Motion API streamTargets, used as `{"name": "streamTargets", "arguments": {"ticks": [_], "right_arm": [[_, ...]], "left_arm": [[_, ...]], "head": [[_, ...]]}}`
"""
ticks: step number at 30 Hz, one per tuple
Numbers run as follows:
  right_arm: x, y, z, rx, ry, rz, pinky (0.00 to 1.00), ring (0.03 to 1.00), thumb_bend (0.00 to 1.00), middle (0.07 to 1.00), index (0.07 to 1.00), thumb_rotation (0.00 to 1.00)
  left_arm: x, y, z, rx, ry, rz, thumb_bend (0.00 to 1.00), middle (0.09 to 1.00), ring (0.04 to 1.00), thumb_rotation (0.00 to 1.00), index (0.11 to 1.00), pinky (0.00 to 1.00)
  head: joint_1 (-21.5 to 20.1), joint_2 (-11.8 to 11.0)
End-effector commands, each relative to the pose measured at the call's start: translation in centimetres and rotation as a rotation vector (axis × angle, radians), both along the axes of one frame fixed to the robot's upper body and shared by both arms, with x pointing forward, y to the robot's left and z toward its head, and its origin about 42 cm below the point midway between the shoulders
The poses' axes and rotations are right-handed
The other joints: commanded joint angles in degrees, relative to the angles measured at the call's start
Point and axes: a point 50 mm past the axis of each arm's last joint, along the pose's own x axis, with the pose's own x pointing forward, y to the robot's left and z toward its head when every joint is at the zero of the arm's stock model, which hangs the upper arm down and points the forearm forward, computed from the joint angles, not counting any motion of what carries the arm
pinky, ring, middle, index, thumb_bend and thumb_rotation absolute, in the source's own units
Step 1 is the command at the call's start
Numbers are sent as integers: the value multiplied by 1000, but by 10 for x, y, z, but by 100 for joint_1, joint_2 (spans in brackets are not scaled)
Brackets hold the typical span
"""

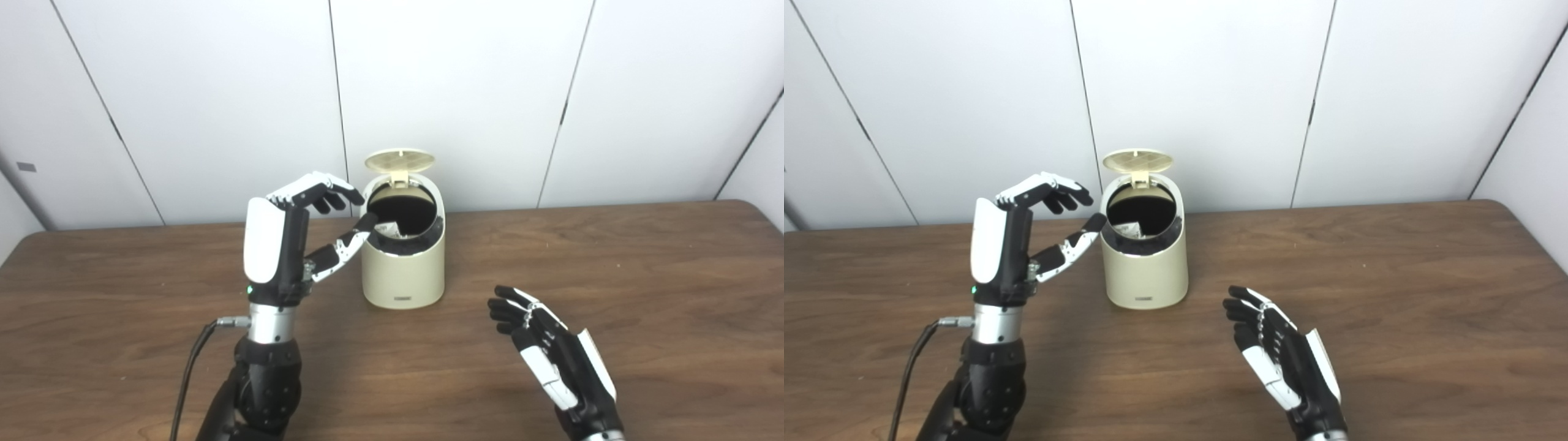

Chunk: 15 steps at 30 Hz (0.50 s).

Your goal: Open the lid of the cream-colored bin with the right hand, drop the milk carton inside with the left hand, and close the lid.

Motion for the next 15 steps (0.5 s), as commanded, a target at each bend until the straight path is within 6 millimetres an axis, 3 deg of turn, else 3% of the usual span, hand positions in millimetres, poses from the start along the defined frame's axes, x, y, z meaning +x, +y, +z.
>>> {"name": "streamTargets", "arguments": {"ticks": [1, 5, 7, 9, 10, 15], "right_arm": [[6, -1, 16, 3, -108, 5, 769, 817, 557, 810, 835, 805], [11, -2, 20, -3, -128, 3, 766, 833, 544, 827, 837, 791], [13, -2, 24, -2, -136, 13, 767, 839, 526, 838, 828, 774], [17, -2, 29, 22, -136, 26, 774, 854, 514, 852, 826, 757], [19, -2, 32, 27, -137, 29, 785, 865, 528, 861, 827, 747], [30, -2, 48, -29, -143, 25, 833, 904, 559, 897, 848, 782]], "left_arm": [[-10, 11, 12, -60, 27, -15, 509, 554, 461, 65, 492, 375], [-32, 38, 3, -90, 149, 21, 496, 563, 480, 69, 495, 395], [-44, 53, -6, -113, 238, 24, 488, 615, 529, 78, 498, 440], [-54, 63, -16, -159, 304, -11, 446, 701, 621, 380, 733, 523], [-59, 66, -20, -181, 321, -24, 450, 731, 663, 446, 784, 565], [-80, 74, -40, -280, 402, -79, 451, 830, 792, 566, 867, 722]], "head": [[-1, 4], [-22, 30], [-18, 40], [-1, 51], [-1, 52], [-23, 95]]}}
